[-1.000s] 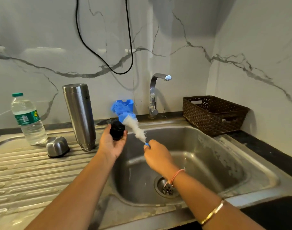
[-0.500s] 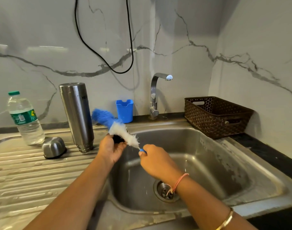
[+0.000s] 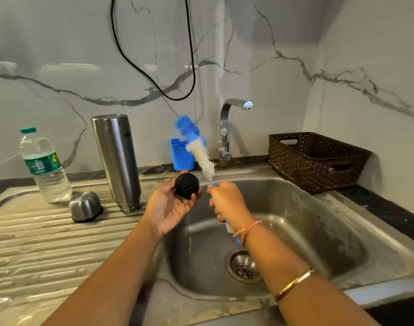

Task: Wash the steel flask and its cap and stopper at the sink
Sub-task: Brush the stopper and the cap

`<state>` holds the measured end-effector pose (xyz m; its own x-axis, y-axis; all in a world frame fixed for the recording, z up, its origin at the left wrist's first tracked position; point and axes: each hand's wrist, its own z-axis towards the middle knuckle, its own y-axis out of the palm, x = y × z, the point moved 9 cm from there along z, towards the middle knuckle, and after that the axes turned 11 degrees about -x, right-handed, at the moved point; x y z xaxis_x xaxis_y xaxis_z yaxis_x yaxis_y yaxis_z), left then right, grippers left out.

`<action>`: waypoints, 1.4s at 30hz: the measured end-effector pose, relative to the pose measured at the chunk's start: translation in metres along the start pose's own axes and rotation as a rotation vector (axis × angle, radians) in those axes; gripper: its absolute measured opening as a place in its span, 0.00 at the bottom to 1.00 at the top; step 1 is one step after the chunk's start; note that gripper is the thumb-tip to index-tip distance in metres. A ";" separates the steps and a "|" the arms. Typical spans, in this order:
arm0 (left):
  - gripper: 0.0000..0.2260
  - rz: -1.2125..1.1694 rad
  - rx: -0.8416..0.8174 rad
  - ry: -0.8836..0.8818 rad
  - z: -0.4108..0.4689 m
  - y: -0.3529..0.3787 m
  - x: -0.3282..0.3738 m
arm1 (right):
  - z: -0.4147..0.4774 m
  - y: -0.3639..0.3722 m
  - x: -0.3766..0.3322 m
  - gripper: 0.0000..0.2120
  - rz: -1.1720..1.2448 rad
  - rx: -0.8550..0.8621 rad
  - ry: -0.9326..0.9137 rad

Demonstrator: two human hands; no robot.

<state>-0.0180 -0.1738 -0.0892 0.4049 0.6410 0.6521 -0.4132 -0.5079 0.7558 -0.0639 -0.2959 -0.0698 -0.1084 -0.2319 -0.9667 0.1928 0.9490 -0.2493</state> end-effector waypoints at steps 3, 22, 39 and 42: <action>0.16 0.039 -0.020 -0.060 0.002 0.001 -0.008 | -0.002 -0.001 0.015 0.10 0.013 -0.001 0.003; 0.08 0.223 0.150 -0.007 -0.002 -0.016 -0.004 | 0.000 -0.008 0.025 0.04 0.104 0.022 -0.033; 0.26 0.417 0.147 -0.105 -0.002 -0.010 -0.014 | 0.003 -0.011 0.031 0.08 0.123 0.061 -0.022; 0.28 0.509 0.099 -0.200 -0.003 -0.006 -0.023 | 0.002 -0.011 0.029 0.05 0.128 0.078 -0.040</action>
<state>-0.0270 -0.1833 -0.1090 0.3249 0.1840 0.9277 -0.5221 -0.7830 0.3381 -0.0670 -0.3137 -0.0950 -0.0398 -0.1199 -0.9920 0.2778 0.9523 -0.1263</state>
